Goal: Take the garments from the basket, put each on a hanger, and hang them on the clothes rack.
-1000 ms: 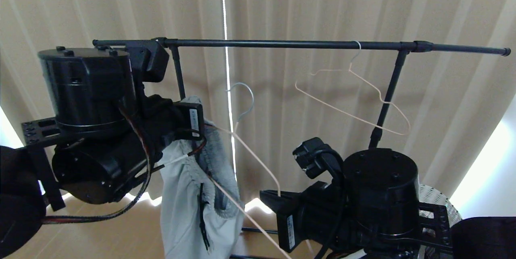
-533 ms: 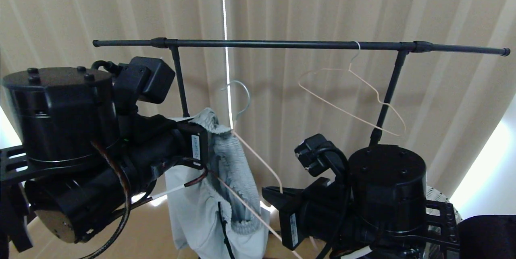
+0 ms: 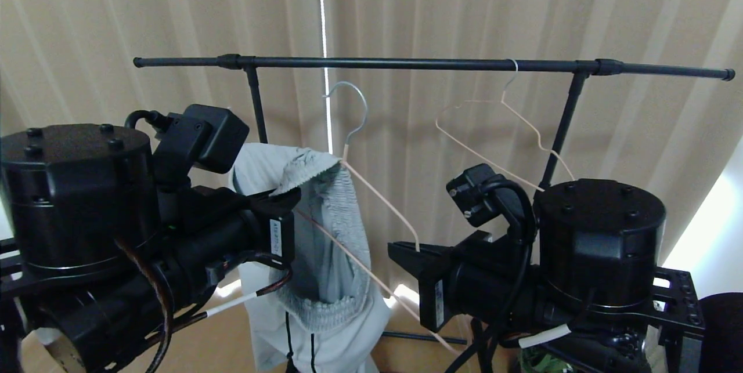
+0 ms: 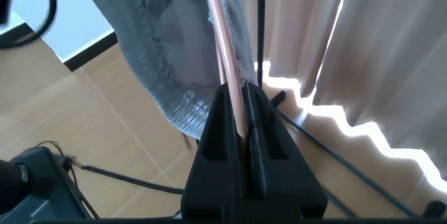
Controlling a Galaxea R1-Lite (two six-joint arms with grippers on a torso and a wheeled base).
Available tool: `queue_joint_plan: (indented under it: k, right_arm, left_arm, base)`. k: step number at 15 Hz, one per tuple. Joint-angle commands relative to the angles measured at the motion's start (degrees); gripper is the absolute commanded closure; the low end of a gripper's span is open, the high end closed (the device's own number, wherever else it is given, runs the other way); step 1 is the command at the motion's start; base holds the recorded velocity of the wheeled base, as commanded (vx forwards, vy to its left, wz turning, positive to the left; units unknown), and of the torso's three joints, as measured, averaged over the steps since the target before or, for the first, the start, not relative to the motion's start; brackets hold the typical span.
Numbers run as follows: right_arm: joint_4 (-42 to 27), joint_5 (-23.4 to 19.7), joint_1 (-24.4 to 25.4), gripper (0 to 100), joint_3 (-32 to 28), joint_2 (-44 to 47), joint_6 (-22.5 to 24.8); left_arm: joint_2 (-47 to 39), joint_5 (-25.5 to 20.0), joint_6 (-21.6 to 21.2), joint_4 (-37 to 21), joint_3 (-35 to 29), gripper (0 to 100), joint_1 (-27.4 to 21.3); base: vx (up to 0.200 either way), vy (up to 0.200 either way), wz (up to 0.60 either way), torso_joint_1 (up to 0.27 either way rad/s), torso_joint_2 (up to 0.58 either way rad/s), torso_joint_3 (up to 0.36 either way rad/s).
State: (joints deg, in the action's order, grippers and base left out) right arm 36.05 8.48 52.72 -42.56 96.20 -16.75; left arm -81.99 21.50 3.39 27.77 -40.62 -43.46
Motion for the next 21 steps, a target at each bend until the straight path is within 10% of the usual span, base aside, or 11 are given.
queue_joint_plan:
  k: [1, 2, 3, 12, 21]
  right_arm:
    - [0.1, 0.0, 0.0, 100, 0.3, -1.4, 0.0]
    - [0.1, 0.0, 0.0, 100, 0.3, -1.5, 0.0]
    - [0.1, 0.0, 0.0, 100, 0.1, -1.8, 0.1]
    - [-0.5, -0.3, -4.2, 100, 0.5, -5.9, 3.7]
    - [-8.2, -2.7, -13.1, 100, 1.6, -11.6, 6.1]
  left_arm:
    - [0.3, 0.0, 0.1, 0.0, 0.2, 100, -1.1]
    - [0.4, 0.0, 0.2, 0.0, 0.3, 100, -1.5]
    - [0.9, 0.0, 0.6, 0.0, 0.3, 0, -2.2]
    - [9.2, -6.1, -2.1, 5.6, 9.5, 0, -1.6]
    - [14.2, -6.5, -7.7, 5.8, 9.5, 0, 14.4]
  base:
    - [0.000, 0.000, 0.00, 0.000, 0.00, 0.000]
    - [0.000, 0.000, 0.00, 0.000, 0.00, 0.000]
    - [0.000, 0.000, 0.00, 0.000, 0.00, 0.000]
    - [0.000, 0.000, 0.00, 0.000, 0.00, 0.000]
    - [0.000, 0.000, 0.00, 0.000, 0.00, 0.000]
